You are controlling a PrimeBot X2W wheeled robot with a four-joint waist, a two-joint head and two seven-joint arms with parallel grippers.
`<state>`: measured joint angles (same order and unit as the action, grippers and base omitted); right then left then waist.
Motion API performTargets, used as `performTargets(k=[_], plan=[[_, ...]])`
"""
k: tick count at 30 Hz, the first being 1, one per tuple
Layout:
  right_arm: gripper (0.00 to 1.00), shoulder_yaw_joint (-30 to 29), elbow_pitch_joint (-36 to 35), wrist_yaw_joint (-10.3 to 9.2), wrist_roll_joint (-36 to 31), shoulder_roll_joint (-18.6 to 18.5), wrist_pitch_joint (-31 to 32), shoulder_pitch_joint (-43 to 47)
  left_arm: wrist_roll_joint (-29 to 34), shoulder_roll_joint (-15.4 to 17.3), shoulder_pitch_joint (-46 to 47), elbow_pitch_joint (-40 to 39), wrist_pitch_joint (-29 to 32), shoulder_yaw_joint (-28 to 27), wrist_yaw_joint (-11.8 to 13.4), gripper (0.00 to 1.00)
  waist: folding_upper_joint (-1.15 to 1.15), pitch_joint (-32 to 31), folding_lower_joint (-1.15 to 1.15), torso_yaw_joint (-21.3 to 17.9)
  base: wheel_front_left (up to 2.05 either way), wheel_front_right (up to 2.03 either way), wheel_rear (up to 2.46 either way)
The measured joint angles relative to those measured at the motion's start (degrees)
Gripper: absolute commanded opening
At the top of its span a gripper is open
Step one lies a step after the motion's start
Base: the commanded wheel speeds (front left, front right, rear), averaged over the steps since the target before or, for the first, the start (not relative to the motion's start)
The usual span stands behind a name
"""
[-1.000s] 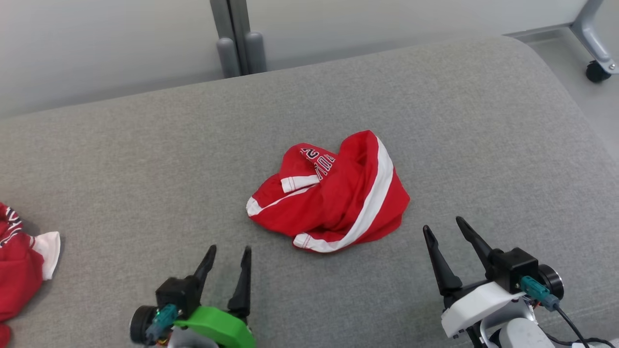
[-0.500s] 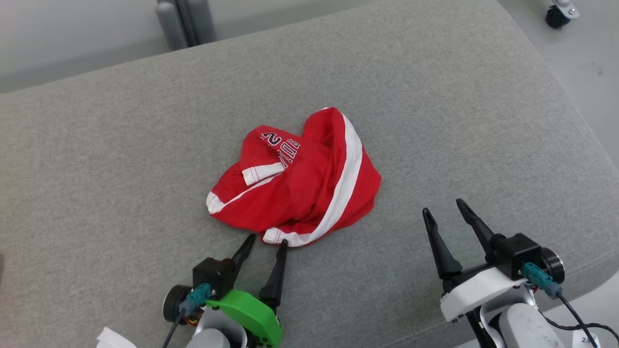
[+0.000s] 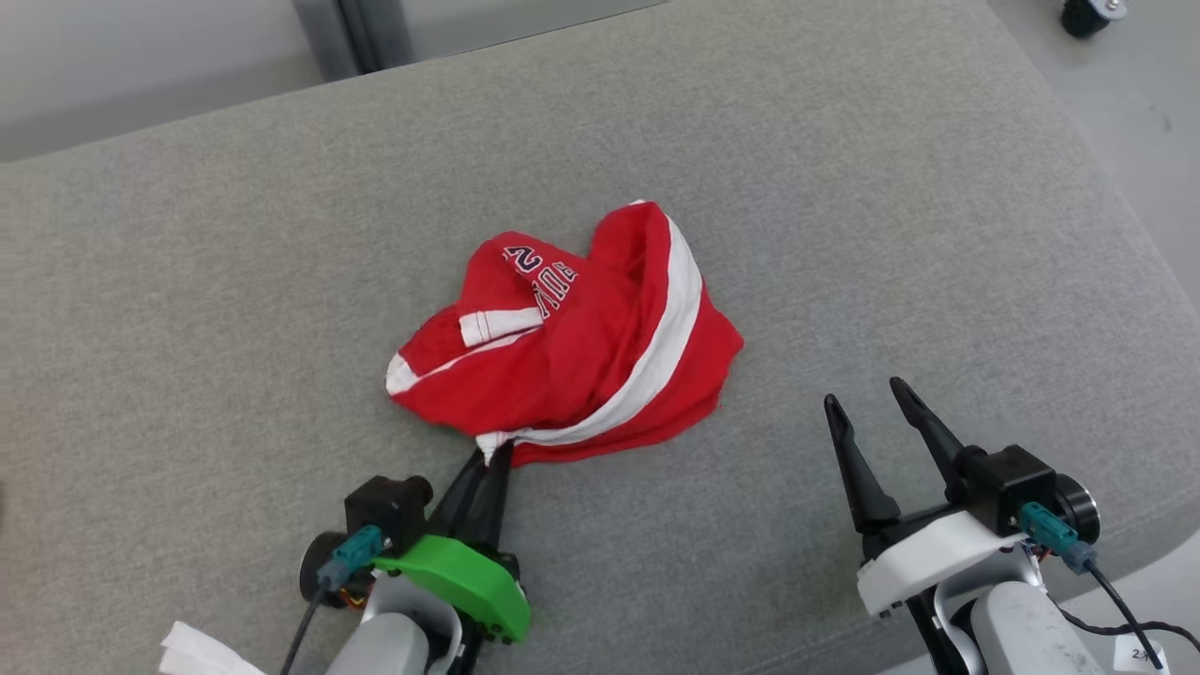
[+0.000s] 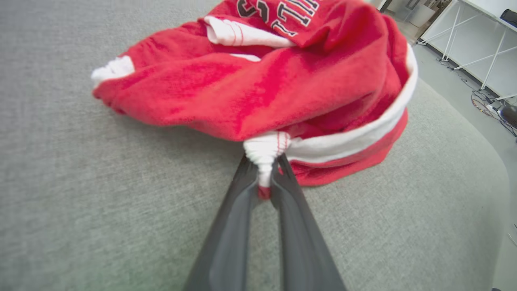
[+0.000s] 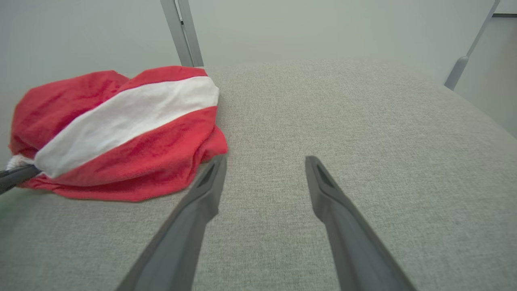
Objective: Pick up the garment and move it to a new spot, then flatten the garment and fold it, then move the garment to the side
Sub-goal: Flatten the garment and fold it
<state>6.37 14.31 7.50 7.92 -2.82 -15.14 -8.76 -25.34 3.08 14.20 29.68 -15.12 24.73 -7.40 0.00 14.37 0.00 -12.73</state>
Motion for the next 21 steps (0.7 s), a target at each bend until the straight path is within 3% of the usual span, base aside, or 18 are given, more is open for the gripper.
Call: performTargets(k=[17, 19, 20, 21], plan=[[1.00, -0.6, 1.7, 0.00, 0.3, 0.0, 0.0, 1.1, 9.3, 0.1, -4.3, -2.6, 0.0, -21.8, 0.4, 0.01, 0.00, -5.8, 0.00, 8.4, 0.00, 0.00, 0.00], [1.00, -0.5, 1.8, 0.00, 0.4, 0.0, 0.0, 1.5, 9.9, -0.1, -4.9, -2.2, 0.0, -23.2, 0.8, 0.54, 0.00, -6.7, 0.00, 8.8, 0.00, 0.00, 0.00], [1.00, -0.5, 1.8, 0.00, 0.4, 0.0, 0.0, 1.6, 10.2, -0.1, -5.2, -1.9, 0.0, -23.8, 0.9, 1.00, 0.00, -7.2, 0.00, 9.0, 0.00, 0.00, 0.00], [1.00, -0.5, 1.9, 0.00, 0.5, 0.0, 0.0, 1.7, 10.5, -0.1, -5.5, -1.9, 0.0, -24.2, 1.0, 1.00, 0.00, -7.6, 0.00, 9.1, 0.00, 0.00, 0.00]])
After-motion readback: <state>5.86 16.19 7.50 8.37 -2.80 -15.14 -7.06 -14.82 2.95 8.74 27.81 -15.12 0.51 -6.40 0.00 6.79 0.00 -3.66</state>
